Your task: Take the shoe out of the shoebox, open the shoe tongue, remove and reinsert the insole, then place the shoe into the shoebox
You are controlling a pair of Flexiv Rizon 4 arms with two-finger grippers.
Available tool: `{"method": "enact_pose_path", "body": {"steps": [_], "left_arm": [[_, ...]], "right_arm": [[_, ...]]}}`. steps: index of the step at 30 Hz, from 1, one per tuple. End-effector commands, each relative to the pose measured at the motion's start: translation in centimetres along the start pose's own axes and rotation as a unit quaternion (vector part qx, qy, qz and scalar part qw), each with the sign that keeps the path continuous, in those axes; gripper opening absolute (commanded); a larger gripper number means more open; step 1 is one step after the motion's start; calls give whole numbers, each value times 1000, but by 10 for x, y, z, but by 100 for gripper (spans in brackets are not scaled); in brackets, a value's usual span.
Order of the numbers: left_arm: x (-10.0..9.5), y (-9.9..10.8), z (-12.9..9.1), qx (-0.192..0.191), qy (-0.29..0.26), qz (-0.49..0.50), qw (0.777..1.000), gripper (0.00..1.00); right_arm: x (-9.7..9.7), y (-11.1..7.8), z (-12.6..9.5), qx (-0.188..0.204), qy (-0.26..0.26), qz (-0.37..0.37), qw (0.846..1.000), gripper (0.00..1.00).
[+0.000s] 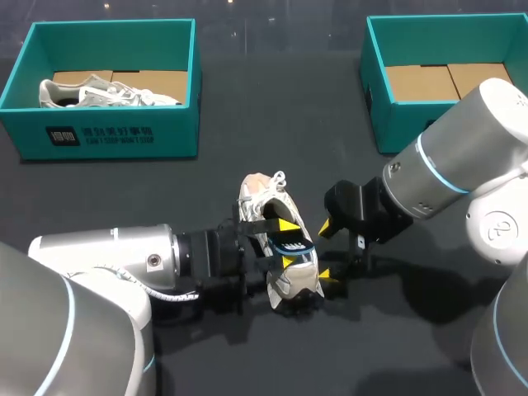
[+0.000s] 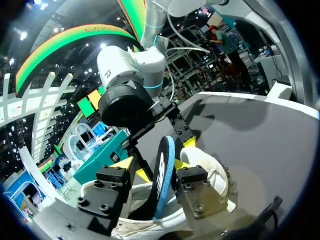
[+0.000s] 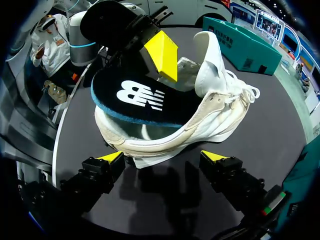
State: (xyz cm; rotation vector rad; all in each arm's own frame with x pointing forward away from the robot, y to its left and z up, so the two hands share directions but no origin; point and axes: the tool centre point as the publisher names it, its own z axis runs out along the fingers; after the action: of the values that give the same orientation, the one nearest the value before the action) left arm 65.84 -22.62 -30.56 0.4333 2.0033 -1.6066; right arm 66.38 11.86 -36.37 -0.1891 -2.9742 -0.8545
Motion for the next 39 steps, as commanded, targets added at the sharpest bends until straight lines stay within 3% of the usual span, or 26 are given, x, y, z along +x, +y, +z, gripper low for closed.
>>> {"method": "enact_pose_path", "body": {"steps": [1, 3, 4, 5, 10, 16, 20, 21, 22, 24, 26, 29, 31, 33, 34, 39], "left_arm": [[4, -9, -12, 3, 5, 4, 1000, 42], [6, -7, -7, 3, 10, 7, 1000, 24], [7, -5, -5, 3, 11, 9, 1000, 6], [9, -4, -3, 3, 15, 11, 1000, 0], [12, 16, 5, -10, 23, 30, 999, 0], [9, 47, 9, -59, 24, 39, 997, 0], [6, 43, 2, -55, 21, 29, 998, 0], [5, 38, -1, -49, 20, 26, 998, 13], [4, 35, -4, -43, 19, 24, 999, 32], [3, 25, -8, -34, 18, 21, 999, 44], [2, 17, -12, -28, 18, 18, 999, 48], [2, 5, -16, -20, 24, 15, 999, 46], [3, -1, -17, -17, 38, 10, 999, 39], [6, -2, -15, -19, 48, 12, 999, 22], [7, -2, -13, -20, 53, 12, 998, 2], [13, 12, -3, -35, 71, 15, 997, 0]], "right_arm": [[1, 0, 1, -1, 0, 0, 1000, 100], [1, 0, 1, -1, 0, 0, 1000, 100], [1, 0, 1, -1, 0, 0, 1000, 100], [1, 0, 1, -1, 0, 0, 1000, 100], [1, 0, 1, -1, 0, 0, 1000, 100], [1, 0, 1, -1, 0, 0, 1000, 100], [1, 0, 1, -1, 0, 0, 1000, 100], [1, 0, 1, -1, 0, 0, 1000, 100], [1, 0, 1, -1, 0, 0, 1000, 100], [1, 0, 1, -1, 0, 0, 1000, 100], [1, 0, 1, -1, 0, 0, 1000, 100], [1, 0, 1, -1, 0, 0, 1000, 100], [1, 0, 1, -1, 0, 0, 1000, 100], [1, 0, 1, -1, 0, 0, 1000, 100], [1, 0, 1, -1, 0, 0, 1000, 100], [1, 0, 1, -1, 0, 0, 1000, 100]]}}
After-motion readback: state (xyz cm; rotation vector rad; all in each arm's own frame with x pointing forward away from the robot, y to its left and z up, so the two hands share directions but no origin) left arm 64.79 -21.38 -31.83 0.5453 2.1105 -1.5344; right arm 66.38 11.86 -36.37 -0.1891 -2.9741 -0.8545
